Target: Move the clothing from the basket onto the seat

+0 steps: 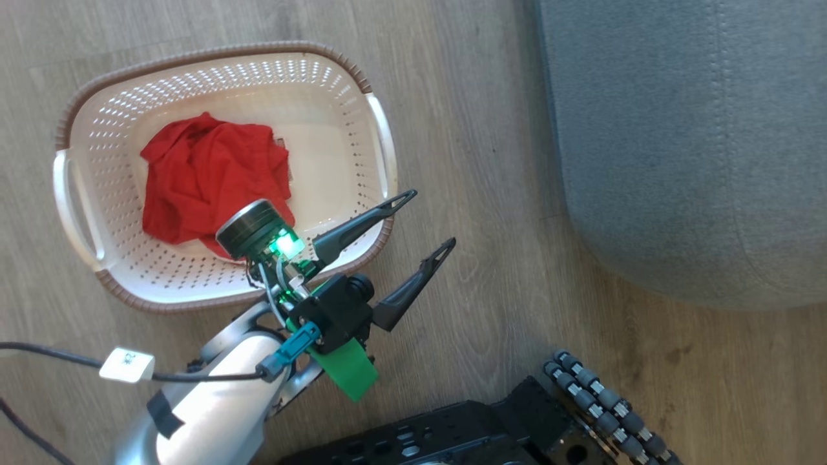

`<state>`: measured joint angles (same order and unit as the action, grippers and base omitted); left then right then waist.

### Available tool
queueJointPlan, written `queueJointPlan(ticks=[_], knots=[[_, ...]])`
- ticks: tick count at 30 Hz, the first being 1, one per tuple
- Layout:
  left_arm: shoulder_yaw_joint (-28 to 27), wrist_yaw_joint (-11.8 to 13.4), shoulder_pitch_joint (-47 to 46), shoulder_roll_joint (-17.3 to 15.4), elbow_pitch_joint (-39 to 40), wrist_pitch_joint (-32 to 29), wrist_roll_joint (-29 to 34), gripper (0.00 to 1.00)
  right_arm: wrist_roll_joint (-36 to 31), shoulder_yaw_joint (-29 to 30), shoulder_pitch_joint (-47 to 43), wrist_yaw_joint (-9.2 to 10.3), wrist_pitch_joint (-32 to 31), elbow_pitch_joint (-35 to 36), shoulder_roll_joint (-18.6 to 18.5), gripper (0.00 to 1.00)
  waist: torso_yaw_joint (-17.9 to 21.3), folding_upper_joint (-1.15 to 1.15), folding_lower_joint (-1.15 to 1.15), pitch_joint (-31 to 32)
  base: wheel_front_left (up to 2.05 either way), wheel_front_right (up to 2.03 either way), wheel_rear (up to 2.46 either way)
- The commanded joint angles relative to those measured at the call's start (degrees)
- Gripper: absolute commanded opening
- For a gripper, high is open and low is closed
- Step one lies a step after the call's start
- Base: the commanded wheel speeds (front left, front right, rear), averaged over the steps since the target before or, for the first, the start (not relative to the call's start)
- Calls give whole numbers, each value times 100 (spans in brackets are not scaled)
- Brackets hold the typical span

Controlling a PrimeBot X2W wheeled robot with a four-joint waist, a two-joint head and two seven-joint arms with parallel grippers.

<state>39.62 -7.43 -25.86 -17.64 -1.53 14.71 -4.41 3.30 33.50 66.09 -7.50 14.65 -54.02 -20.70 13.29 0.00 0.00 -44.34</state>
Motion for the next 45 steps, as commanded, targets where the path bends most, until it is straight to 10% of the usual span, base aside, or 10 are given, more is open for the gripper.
queueJointPlan(ticks=[1,13,15,45], knots=[[-110,-5,-33,47,188,29,51,100,-80,-23,85,1,35,-5,-264,0,-53,0,0,-9,0,0,0],[-59,-6,-104,267,214,29,-36,100,-173,-452,296,1,35,-1409,-571,0,-235,0,0,156,0,0,0],[-14,-6,-93,265,146,29,-44,100,-92,-524,337,1,35,-1475,-595,100,-234,0,0,238,0,0,0],[-287,-6,739,1409,-50,29,-352,100,721,-2602,-539,1,-3655,-1911,-1563,100,-730,0,0,3064,0,0,0]])
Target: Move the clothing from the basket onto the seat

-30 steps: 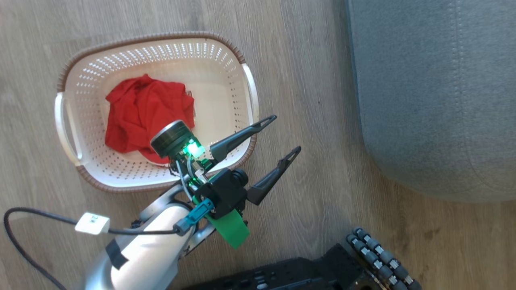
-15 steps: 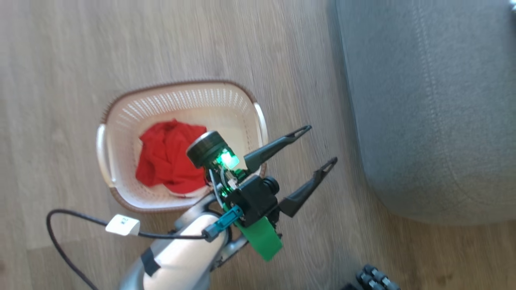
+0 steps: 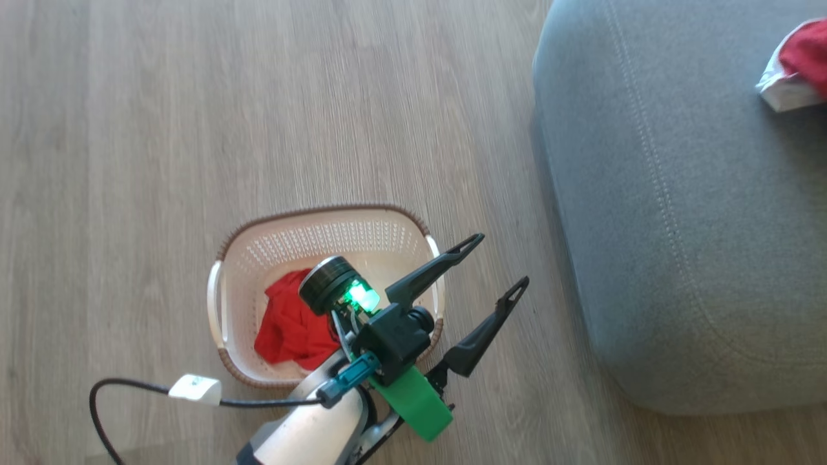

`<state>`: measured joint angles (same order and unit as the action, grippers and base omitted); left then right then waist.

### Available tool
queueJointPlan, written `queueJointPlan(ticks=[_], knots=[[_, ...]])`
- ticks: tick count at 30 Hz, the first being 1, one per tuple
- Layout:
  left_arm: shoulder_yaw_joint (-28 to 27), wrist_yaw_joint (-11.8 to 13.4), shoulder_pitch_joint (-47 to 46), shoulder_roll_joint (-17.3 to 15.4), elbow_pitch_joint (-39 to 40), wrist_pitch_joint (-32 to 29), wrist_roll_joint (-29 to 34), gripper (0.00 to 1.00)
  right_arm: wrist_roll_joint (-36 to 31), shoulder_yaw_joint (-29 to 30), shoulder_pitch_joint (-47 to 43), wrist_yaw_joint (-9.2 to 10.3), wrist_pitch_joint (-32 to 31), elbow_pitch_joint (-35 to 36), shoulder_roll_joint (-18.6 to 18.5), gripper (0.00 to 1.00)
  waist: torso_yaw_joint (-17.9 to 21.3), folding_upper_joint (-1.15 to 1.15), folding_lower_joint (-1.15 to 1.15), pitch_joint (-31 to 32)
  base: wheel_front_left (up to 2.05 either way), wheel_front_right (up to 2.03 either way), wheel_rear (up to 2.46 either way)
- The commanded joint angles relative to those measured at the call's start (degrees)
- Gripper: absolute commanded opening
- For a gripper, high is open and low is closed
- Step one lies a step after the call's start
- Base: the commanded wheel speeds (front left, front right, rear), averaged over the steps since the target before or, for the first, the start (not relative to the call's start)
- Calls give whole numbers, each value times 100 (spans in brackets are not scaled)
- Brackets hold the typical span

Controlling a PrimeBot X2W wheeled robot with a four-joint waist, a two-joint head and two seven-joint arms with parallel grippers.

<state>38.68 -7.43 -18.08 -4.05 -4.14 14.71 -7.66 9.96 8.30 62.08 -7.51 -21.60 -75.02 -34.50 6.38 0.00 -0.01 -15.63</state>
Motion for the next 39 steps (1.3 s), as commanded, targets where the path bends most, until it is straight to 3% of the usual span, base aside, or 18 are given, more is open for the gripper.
queueJointPlan(ticks=[1,10,21,30,39], knots=[[-224,-6,-13,60,210,29,-18,100,123,-148,-158,2,-134,214,-189,100,-43,0,1,257,0,0,0],[-633,-6,240,109,222,29,-13,100,576,-527,-351,2,-312,678,-418,100,-53,0,1,790,0,0,0],[-1085,-6,379,116,327,29,-31,100,1406,-1077,-1045,2,314,2099,-593,100,-79,0,1,1025,0,0,0],[-1382,35,538,116,355,29,-51,100,2259,-1504,-1875,2,1547,4168,-405,100,-122,0,1,1260,0,0,0],[-1852,628,620,117,444,29,-236,100,2525,-2122,-3047,2,2915,5877,-224,100,-288,0,1,1306,0,0,0]])
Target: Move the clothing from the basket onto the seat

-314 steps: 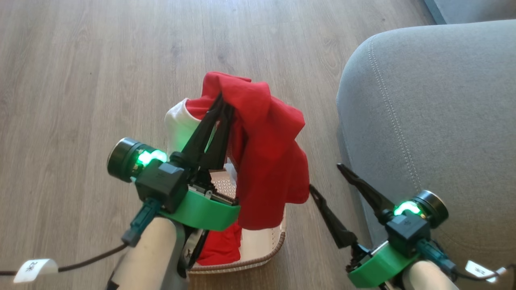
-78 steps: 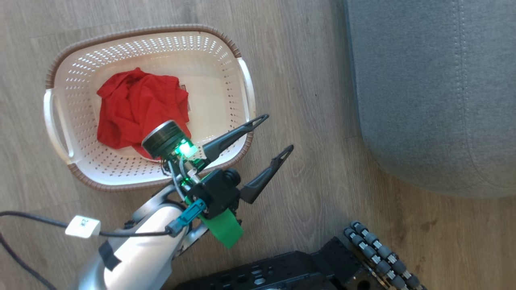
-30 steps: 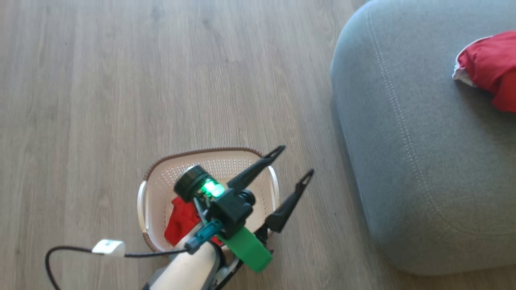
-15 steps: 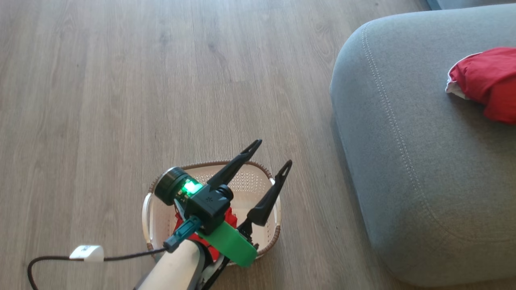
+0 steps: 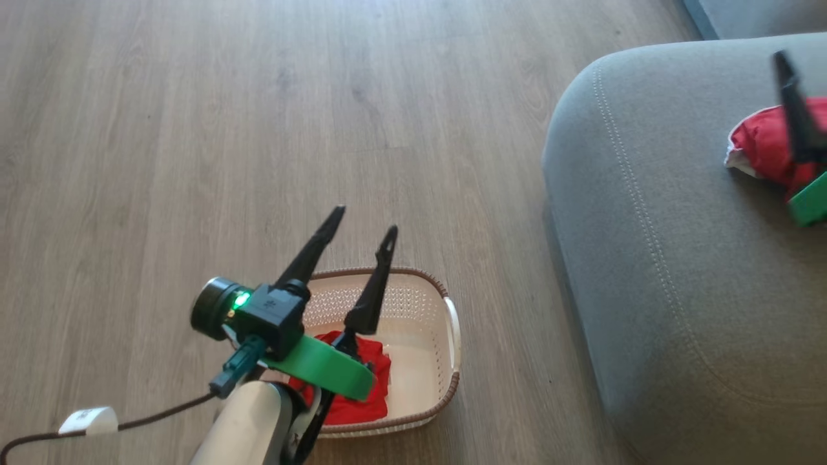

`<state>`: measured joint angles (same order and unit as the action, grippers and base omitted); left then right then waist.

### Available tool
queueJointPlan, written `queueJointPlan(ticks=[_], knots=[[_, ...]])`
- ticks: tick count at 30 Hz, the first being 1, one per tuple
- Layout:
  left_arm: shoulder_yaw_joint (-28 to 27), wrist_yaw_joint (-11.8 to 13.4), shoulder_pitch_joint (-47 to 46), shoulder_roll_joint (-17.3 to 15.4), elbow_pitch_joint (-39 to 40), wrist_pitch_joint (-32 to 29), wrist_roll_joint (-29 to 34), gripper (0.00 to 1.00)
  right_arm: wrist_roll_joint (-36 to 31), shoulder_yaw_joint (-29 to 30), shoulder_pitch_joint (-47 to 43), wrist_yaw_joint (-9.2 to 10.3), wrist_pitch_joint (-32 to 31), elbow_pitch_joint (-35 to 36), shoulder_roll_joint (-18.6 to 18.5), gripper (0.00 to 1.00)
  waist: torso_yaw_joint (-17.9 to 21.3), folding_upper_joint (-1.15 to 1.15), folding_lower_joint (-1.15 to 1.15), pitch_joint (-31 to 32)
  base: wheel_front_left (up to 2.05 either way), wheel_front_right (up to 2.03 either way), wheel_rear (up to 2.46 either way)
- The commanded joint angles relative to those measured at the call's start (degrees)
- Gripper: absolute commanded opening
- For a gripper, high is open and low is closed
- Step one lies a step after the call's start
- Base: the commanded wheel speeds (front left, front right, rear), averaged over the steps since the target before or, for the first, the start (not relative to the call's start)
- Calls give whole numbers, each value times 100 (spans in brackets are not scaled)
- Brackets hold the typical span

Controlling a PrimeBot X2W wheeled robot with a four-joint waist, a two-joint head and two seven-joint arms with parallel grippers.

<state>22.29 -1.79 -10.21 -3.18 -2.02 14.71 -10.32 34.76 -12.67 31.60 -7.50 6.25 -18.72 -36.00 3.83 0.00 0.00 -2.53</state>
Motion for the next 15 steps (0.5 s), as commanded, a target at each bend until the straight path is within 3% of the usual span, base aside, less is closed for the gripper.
queueJointPlan(ticks=[1,5,9,14,15], knots=[[-251,136,-167,30,240,29,48,100,54,-65,-121,1,286,391,-21,100,-59,0,0,-15,0,0,0],[-359,379,-146,30,220,29,128,100,-140,-223,-577,1,723,817,127,100,-188,0,0,-47,0,0,0],[-498,622,-68,30,205,29,199,100,-329,-67,-1072,1,861,1146,525,100,-307,0,0,-52,0,0,0],[-631,872,74,30,147,29,277,100,-788,447,-1803,1,873,1764,1332,100,-405,0,0,4,0,0,0],[-631,872,74,30,147,29,277,100,-788,447,-1803,1,873,1764,1332,100,-405,0,0,4,0,0,0]])
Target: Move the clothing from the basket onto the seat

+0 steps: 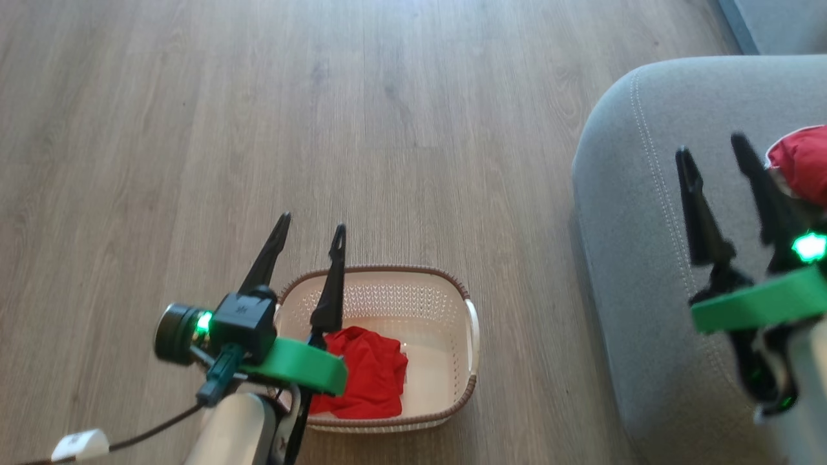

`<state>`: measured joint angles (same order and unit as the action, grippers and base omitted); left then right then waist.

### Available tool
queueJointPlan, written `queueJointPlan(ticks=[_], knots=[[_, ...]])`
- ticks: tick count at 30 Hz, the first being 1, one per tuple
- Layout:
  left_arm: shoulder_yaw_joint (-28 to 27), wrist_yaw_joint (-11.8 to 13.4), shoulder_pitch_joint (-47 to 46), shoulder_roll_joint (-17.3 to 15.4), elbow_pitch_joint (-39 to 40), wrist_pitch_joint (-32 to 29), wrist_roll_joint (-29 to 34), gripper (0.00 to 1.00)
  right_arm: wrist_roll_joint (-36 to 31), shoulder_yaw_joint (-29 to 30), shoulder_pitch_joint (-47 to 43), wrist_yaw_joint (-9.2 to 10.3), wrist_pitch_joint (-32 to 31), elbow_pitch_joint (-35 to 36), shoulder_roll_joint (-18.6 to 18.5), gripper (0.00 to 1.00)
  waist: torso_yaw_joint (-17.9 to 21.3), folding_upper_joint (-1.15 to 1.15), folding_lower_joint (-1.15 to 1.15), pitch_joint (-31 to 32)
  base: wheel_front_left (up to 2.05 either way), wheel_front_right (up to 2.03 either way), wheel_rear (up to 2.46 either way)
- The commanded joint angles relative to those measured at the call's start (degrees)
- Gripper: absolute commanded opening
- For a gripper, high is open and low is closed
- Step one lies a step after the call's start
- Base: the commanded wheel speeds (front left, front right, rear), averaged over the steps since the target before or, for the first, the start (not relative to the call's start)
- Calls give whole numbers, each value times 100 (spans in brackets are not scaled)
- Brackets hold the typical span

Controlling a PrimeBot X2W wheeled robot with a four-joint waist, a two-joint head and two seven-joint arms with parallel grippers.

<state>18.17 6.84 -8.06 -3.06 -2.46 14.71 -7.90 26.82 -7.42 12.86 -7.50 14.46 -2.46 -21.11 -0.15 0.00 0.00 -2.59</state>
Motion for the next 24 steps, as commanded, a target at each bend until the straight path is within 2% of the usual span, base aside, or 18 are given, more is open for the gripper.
queueJointPlan(ticks=[1,5,10,15,24], knots=[[-251,51,-96,18,171,29,9,100,30,22,-92,1,51,231,51,100,-16,0,0,30,0,0,0],[-393,218,53,18,88,29,-10,100,-169,412,-633,1,52,387,618,100,-38,0,0,40,0,0,0],[-514,315,192,18,-55,29,-100,100,-547,663,-1059,1,53,249,1138,100,-52,0,0,16,0,0,0],[-597,375,296,18,-204,29,-53,100,-932,677,-1267,1,53,170,1325,100,-40,0,0,-12,0,0,0],[-616,397,380,18,-545,29,-27,100,-1193,857,-1332,1,53,117,1530,100,-27,0,0,-19,0,0,0]])
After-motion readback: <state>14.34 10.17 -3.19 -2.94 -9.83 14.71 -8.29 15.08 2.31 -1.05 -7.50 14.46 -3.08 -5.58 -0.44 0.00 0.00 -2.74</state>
